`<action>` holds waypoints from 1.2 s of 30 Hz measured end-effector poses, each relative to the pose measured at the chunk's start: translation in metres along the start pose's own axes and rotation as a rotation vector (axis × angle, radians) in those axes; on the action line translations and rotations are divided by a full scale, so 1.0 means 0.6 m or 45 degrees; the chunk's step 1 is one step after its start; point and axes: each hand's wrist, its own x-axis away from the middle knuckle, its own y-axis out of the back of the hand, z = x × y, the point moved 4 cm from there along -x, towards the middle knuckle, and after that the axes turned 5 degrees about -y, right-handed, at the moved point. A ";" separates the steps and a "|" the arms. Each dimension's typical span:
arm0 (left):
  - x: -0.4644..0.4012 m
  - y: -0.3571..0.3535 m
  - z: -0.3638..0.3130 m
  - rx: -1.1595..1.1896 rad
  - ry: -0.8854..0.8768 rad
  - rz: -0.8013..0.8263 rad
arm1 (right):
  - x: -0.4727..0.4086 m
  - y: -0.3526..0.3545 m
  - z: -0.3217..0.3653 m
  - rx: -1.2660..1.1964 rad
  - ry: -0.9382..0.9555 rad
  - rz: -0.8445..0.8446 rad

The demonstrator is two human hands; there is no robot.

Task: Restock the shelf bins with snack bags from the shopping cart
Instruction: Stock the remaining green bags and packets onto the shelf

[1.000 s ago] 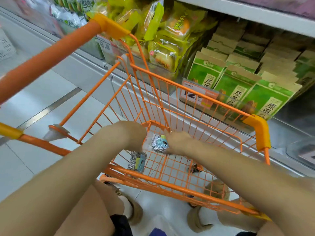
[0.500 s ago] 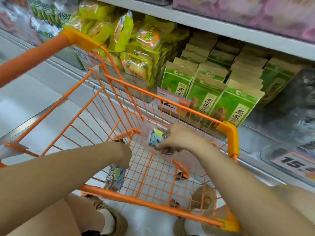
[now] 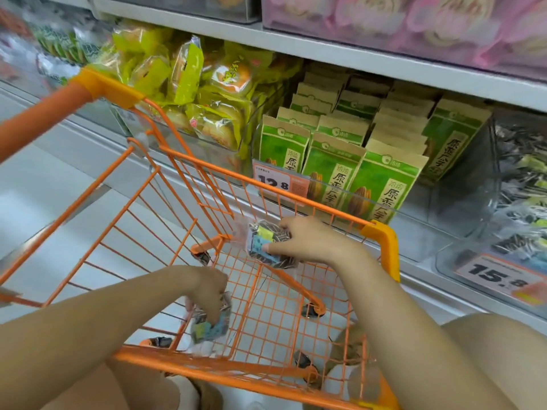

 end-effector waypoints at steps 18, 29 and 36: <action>0.218 0.115 0.011 1.959 -1.042 -1.071 | 0.027 0.057 0.015 -1.570 0.210 -0.243; 0.193 0.129 -0.074 2.016 -1.008 -1.417 | 0.049 0.065 0.016 -1.558 0.242 -0.729; 0.224 0.138 -0.078 1.907 -0.978 -1.517 | 0.061 0.084 0.046 -1.554 0.290 -0.778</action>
